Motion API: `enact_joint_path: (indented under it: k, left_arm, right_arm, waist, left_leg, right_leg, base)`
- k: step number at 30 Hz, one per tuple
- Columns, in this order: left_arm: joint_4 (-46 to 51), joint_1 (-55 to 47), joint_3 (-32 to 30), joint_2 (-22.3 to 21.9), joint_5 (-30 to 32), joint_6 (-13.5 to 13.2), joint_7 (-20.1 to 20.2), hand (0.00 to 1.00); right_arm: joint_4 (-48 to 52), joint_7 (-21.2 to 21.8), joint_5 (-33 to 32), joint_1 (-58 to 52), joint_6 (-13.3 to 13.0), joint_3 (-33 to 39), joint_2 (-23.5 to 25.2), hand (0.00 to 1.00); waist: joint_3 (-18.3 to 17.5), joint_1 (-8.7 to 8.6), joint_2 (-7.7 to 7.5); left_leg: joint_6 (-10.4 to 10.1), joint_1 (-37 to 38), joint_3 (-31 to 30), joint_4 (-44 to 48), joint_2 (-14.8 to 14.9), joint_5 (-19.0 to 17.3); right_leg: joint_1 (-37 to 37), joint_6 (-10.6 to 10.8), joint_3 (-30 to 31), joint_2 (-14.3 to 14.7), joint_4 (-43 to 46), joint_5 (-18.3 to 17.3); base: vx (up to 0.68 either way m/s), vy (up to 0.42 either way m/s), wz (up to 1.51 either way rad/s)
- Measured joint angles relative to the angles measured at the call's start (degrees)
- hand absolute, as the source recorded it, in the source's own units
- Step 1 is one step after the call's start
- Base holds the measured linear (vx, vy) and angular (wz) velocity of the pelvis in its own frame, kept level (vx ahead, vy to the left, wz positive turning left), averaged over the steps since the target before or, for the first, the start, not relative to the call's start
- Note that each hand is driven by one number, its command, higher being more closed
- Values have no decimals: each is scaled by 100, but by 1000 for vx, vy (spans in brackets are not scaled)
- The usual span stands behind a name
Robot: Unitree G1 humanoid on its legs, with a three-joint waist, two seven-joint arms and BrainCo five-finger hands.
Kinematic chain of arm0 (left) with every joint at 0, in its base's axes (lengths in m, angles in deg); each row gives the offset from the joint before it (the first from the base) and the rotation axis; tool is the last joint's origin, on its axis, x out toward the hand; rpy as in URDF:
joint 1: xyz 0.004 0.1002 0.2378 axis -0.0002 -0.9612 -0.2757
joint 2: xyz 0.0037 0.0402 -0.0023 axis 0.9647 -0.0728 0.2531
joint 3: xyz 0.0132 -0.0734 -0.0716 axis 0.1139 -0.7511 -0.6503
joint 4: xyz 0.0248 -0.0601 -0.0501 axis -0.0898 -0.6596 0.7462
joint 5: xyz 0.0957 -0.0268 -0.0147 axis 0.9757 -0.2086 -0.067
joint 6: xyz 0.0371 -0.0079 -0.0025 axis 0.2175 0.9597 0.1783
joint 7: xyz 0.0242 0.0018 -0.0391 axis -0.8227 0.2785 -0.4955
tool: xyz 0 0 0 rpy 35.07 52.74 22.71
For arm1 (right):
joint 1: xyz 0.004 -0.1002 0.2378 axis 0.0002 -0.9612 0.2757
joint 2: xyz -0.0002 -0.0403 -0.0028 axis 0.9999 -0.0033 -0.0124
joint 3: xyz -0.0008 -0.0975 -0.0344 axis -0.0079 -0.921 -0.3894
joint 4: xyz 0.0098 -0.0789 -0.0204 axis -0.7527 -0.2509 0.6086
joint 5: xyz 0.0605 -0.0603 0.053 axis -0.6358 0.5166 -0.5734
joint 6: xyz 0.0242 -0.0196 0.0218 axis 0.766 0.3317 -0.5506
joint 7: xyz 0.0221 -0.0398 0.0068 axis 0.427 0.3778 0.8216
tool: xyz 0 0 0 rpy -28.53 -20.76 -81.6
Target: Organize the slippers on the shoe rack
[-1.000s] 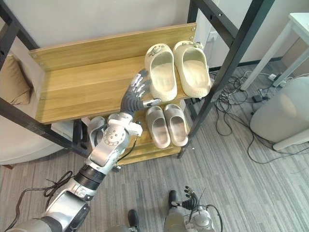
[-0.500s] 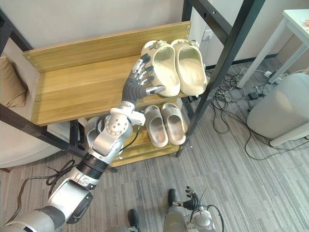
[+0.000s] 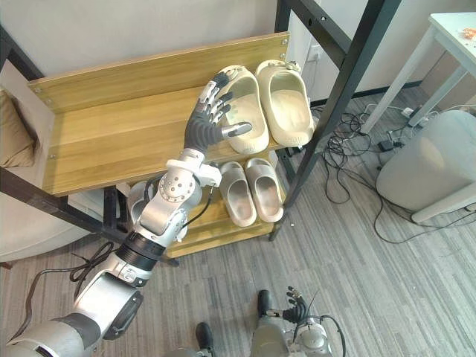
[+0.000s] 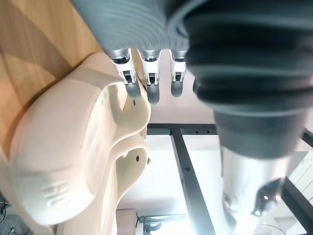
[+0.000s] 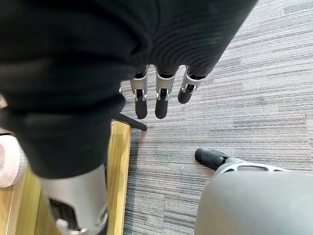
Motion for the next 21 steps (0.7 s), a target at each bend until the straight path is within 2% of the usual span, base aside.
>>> enact_joint_path:
  k: [8,13,16,17,21]
  left_arm:
    - [121,-57,-120,5,-5,-1,-3,0]
    - [1322,-853,129,14,-218,-78,52,0]
    - [2154,-1609,455,34,-598,-141,268,0]
    - [2556,-2085,676,146,-820,-154,457,0]
    - [3098,-3026,1021,421,-1193,-186,899,0]
  right_arm:
    - [-6,0,0,-26,-3,2,-18,0]
    - [-15,3,0,-71,-4,11,-34,0]
    - [-30,15,0,-138,-4,3,-80,0]
    - [-45,31,0,-206,-4,0,-105,0]
    - [-148,73,1,-315,-3,-50,-139,0]
  waist:
    - [0,6,0]
    - [-2,45,2]
    - [-5,174,7]
    - [-7,234,10]
    - [-197,297,5]
  left_leg:
    - [2,6,-44,5,0,2]
    - [1,17,-49,11,11,2]
    - [1,29,-58,11,12,1]
    - [-1,86,-96,11,16,0]
    - [-14,121,-180,9,25,-19]
  right_leg:
    - [30,4,-26,-2,0,-4]
    - [60,24,-81,-2,0,-21]
    - [84,29,-87,-2,0,-26]
    - [161,42,-113,-2,0,-50]
    - [243,46,-194,-1,0,-91]
  base:
    - [-1,2,1]
    - [3,2,2]
    - [0,3,3]
    - [1,3,9]
    - [0,-3,13]
